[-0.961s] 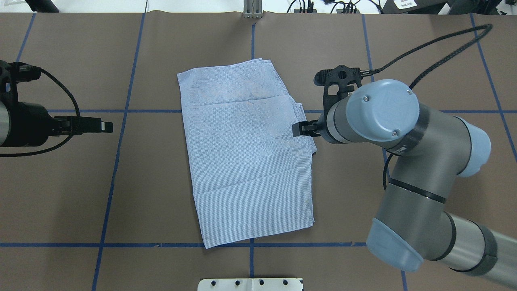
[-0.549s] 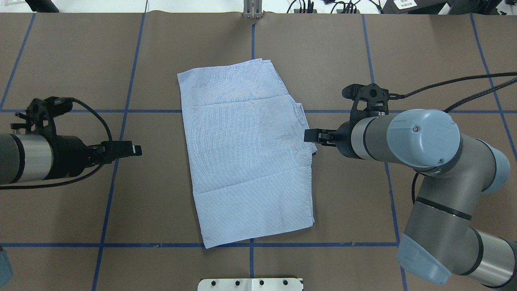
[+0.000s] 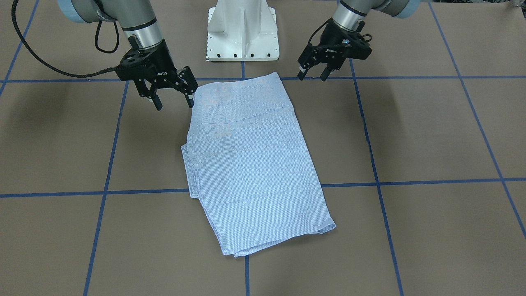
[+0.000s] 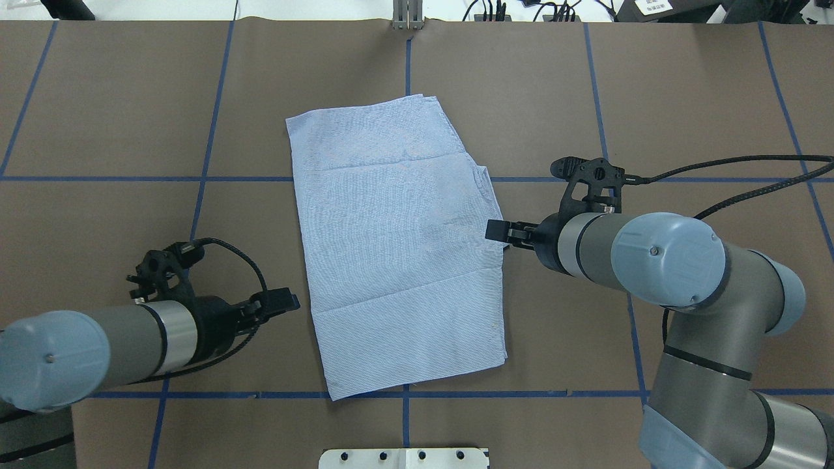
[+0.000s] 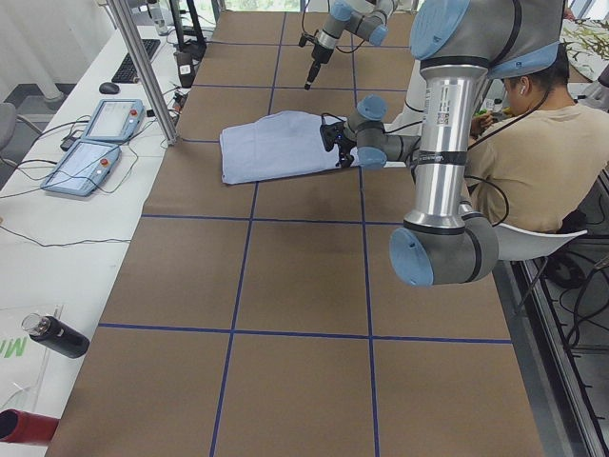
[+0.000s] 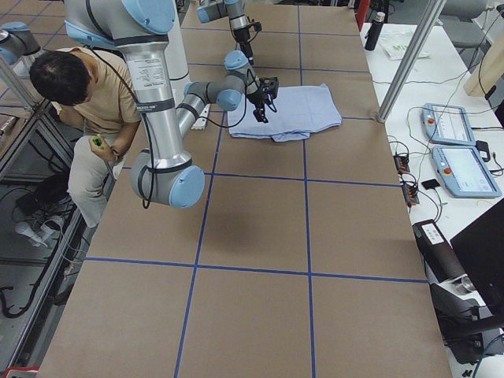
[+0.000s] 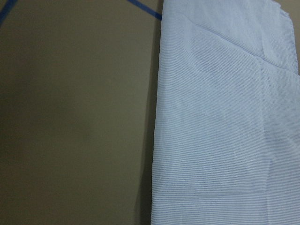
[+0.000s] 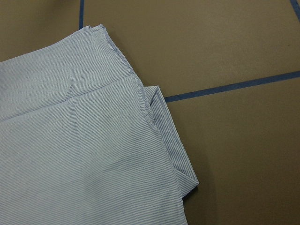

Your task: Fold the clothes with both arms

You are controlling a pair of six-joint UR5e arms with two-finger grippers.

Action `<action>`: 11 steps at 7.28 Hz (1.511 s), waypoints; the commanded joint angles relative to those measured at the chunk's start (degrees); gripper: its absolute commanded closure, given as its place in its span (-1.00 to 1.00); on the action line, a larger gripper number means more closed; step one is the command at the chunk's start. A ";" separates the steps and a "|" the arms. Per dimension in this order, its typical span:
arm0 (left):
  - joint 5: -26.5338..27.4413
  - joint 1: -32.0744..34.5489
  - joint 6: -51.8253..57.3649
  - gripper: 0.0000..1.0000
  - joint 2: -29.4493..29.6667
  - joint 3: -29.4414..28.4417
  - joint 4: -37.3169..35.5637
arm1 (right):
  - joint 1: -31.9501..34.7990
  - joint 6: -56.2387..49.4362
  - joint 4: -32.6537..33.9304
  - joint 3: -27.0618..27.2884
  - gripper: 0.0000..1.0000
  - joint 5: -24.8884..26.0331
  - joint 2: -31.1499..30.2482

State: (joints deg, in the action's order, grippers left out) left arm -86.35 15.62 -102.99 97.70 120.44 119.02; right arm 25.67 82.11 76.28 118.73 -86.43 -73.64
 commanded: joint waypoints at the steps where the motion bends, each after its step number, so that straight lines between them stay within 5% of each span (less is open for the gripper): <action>1: 1.72 -4.27 -4.50 -0.99 5.13 -4.42 -3.97 | -1.85 0.42 -0.08 -0.08 -0.99 3.28 -0.01; 2: 2.93 -5.68 -5.89 -0.84 4.96 -4.86 -4.06 | -2.02 0.42 -0.08 -0.08 -0.99 3.37 -0.01; 4: 4.44 -7.88 -9.24 -0.18 5.39 -5.83 -4.06 | -2.11 0.42 -0.08 -0.08 -0.99 3.28 -0.01; 11: 4.44 -10.96 -9.34 -0.10 8.45 -9.07 -4.06 | -2.38 0.42 -0.08 -0.08 -0.99 3.37 -0.10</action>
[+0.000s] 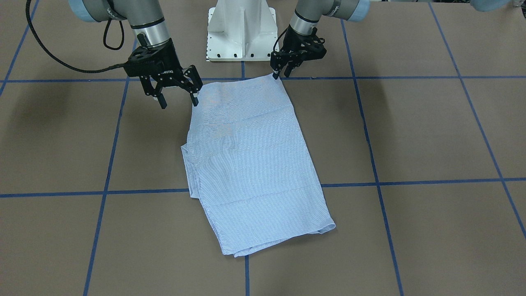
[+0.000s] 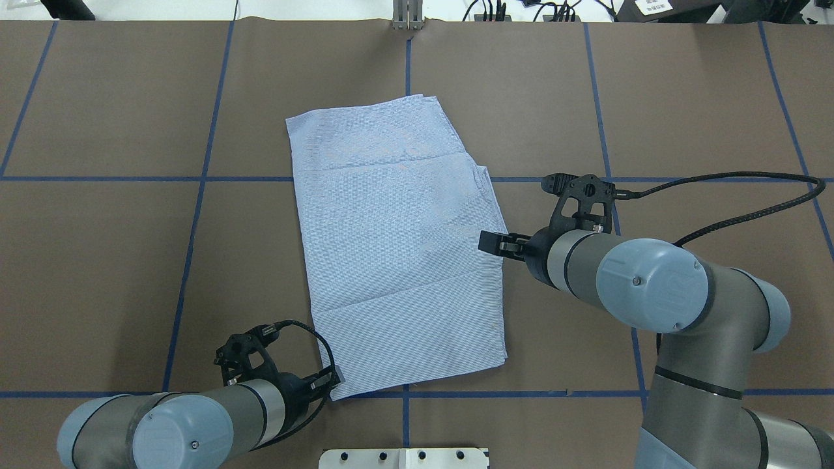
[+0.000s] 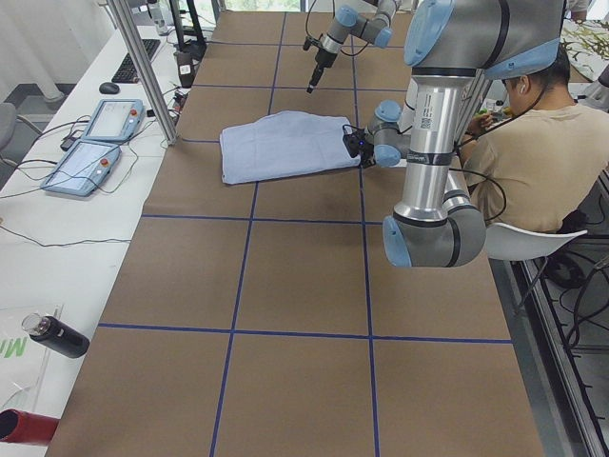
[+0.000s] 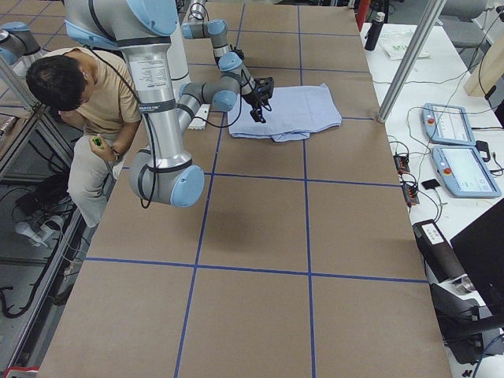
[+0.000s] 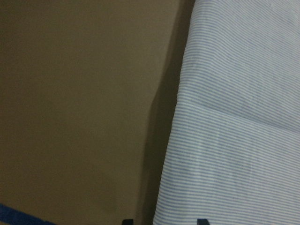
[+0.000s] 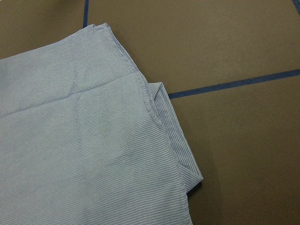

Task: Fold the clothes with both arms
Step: 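Lower the right gripper to the shirt's near corner while the left gripper waits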

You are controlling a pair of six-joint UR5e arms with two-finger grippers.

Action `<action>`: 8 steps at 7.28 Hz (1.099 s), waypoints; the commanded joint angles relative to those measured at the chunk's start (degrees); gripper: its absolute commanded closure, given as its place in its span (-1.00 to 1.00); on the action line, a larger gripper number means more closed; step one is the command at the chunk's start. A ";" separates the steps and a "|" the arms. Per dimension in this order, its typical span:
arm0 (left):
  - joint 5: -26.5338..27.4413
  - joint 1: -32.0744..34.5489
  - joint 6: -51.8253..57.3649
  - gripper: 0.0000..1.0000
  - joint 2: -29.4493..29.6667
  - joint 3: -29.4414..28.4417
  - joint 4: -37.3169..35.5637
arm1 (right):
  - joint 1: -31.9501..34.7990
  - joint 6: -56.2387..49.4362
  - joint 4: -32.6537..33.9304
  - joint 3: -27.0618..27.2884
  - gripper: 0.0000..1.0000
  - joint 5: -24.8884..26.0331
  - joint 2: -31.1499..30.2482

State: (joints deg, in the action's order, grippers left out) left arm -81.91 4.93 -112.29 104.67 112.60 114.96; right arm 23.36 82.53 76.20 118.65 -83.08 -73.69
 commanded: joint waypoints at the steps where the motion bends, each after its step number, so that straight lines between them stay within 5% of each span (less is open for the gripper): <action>1: 0.00 -0.27 0.05 -0.10 2.37 -2.37 0.00 | -0.07 0.00 0.00 0.01 -0.99 -0.06 -0.05; 3: 0.09 0.08 0.14 -0.03 2.38 -2.47 0.00 | -0.25 0.00 0.00 0.01 -0.99 -0.06 0.04; 5: 0.09 0.34 0.05 0.32 2.30 -2.47 -0.09 | -0.25 0.00 0.00 0.01 -0.99 0.02 0.04; 8: 0.09 0.26 0.14 0.35 2.21 -2.39 0.00 | -1.30 0.00 0.00 0.01 -0.99 -0.06 0.04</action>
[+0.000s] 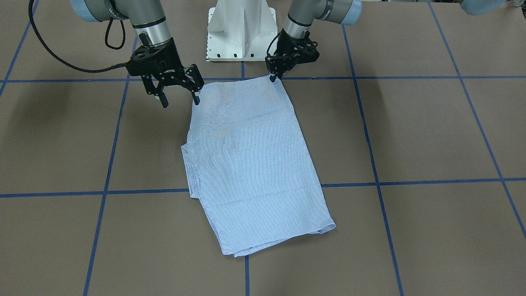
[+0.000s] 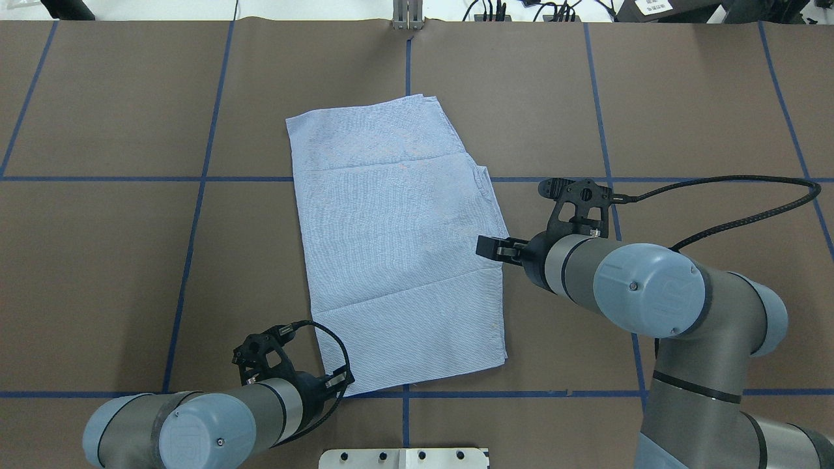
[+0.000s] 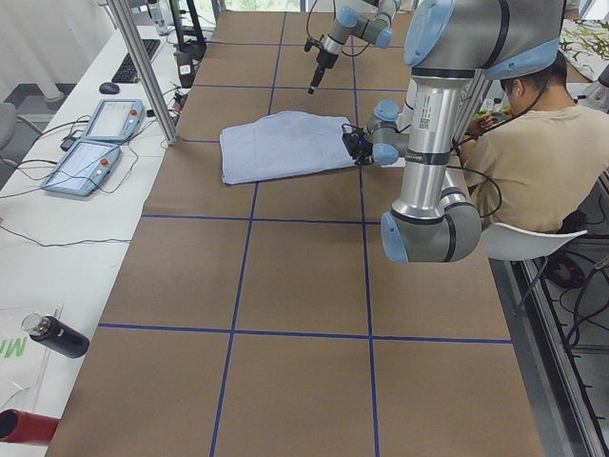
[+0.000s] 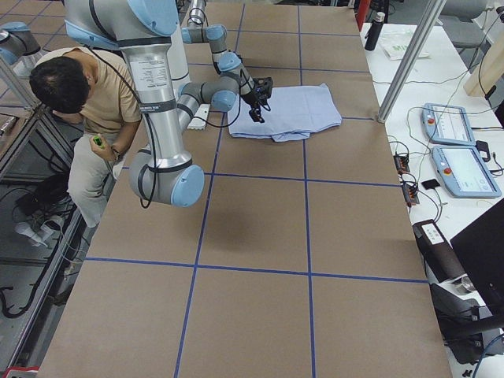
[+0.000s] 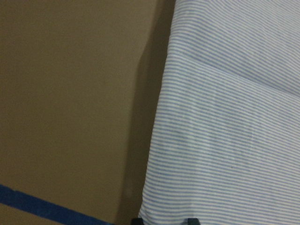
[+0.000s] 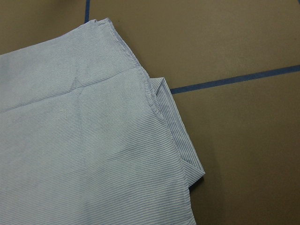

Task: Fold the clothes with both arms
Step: 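Lower the right gripper to the shirt's near corner while the left gripper waits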

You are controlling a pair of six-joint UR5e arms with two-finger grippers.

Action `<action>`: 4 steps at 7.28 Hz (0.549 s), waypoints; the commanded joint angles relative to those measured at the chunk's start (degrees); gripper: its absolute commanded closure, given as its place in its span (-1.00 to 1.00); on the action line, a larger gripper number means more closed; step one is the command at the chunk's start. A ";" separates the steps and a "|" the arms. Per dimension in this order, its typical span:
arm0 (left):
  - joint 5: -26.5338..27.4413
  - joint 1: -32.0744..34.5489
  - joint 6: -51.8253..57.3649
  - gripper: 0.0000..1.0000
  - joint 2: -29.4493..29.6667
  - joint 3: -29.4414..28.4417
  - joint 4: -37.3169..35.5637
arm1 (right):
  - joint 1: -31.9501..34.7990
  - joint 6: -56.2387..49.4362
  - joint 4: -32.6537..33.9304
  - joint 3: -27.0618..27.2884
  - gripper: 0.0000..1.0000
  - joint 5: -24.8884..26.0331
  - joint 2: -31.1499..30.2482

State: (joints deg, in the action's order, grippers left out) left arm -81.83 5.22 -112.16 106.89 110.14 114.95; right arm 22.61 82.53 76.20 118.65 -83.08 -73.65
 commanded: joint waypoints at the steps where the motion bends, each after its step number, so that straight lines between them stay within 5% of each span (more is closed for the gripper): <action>1: -0.09 -0.03 0.10 0.42 -0.11 0.08 0.01 | -1.25 0.09 0.44 -0.09 -0.99 -0.15 -0.08; 2: -0.09 0.05 0.10 0.99 -0.11 0.08 -0.08 | -2.30 0.61 0.61 -0.78 -0.98 -0.15 -0.17; 4: 0.00 0.14 0.10 1.00 -0.02 0.16 0.01 | -7.12 11.57 0.79 -1.67 -0.84 3.16 0.35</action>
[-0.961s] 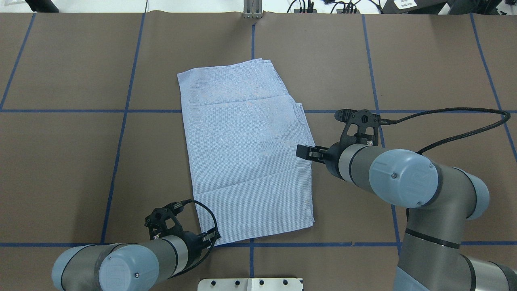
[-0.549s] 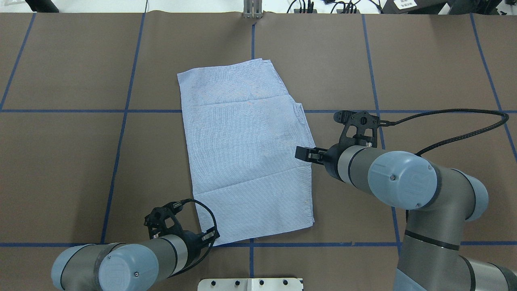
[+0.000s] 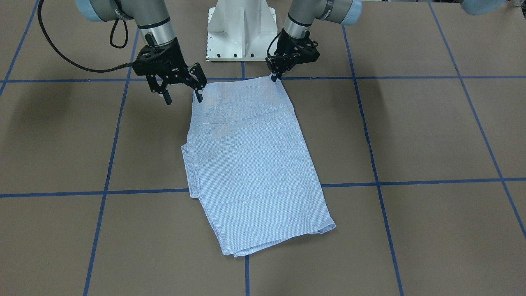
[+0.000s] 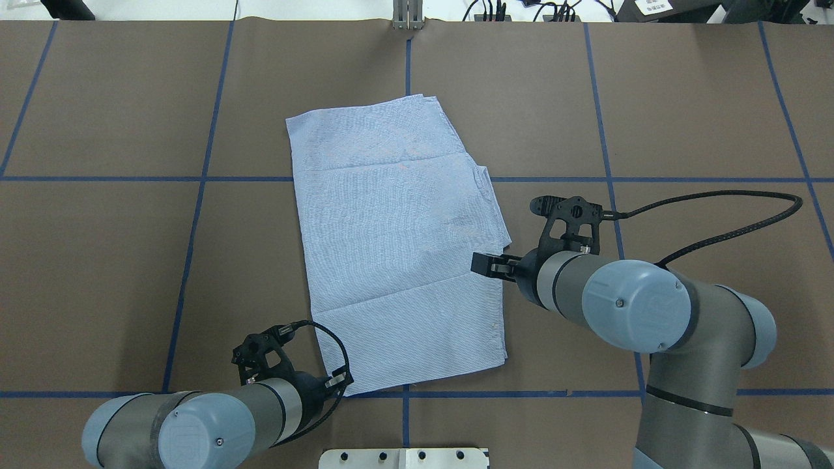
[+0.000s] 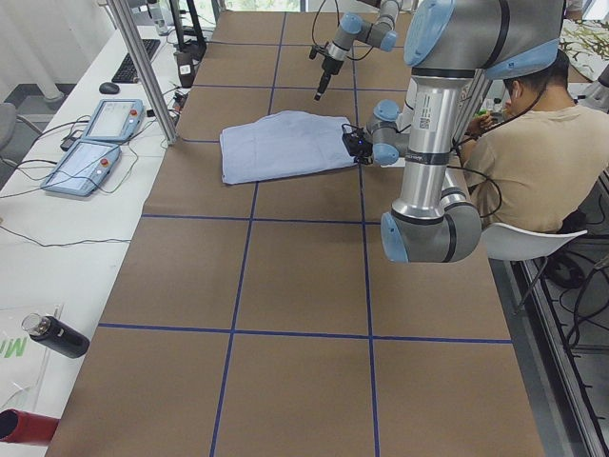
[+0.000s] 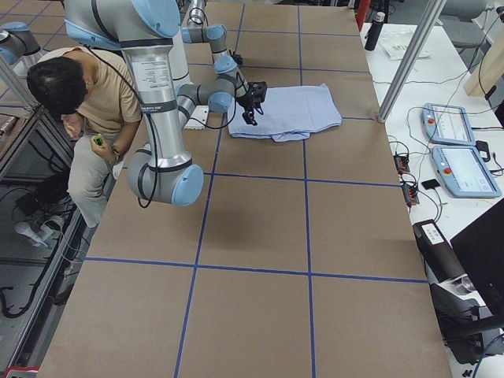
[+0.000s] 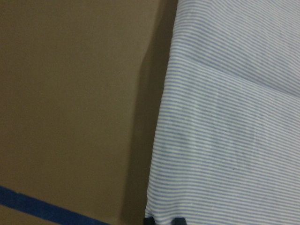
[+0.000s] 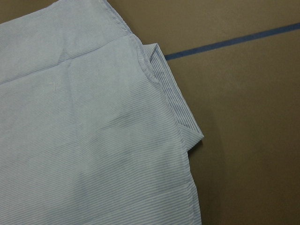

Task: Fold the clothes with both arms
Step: 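Lower the right gripper to the shirt's near corner while the left gripper waits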

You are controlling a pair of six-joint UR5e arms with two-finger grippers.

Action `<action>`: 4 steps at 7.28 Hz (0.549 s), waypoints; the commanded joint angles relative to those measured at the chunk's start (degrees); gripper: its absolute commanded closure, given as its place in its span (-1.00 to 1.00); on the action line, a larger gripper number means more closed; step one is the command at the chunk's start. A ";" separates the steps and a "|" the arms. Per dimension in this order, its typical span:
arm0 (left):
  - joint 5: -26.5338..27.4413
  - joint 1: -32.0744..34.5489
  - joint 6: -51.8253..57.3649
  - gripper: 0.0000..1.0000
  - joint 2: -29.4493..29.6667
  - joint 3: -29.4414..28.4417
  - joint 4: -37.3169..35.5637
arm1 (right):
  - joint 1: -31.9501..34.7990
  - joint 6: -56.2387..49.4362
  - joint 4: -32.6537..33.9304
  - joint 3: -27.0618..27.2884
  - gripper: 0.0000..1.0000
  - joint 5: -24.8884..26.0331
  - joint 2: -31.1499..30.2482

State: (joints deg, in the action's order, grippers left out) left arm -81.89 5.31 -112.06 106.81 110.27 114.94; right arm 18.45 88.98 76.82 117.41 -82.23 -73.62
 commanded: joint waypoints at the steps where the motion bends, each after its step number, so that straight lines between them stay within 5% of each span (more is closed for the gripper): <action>1: 0.07 0.05 0.00 1.00 0.07 0.12 0.02 | -4.72 13.16 0.26 -0.69 -0.50 2.51 0.32; 4: 0.07 -0.04 -0.08 1.00 -0.02 0.30 0.02 | -11.65 27.62 7.81 -1.39 -0.32 5.66 2.78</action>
State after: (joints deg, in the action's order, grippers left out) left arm -81.85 5.32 -112.14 106.80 110.51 114.96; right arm 9.91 111.43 82.04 116.34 -78.65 -71.56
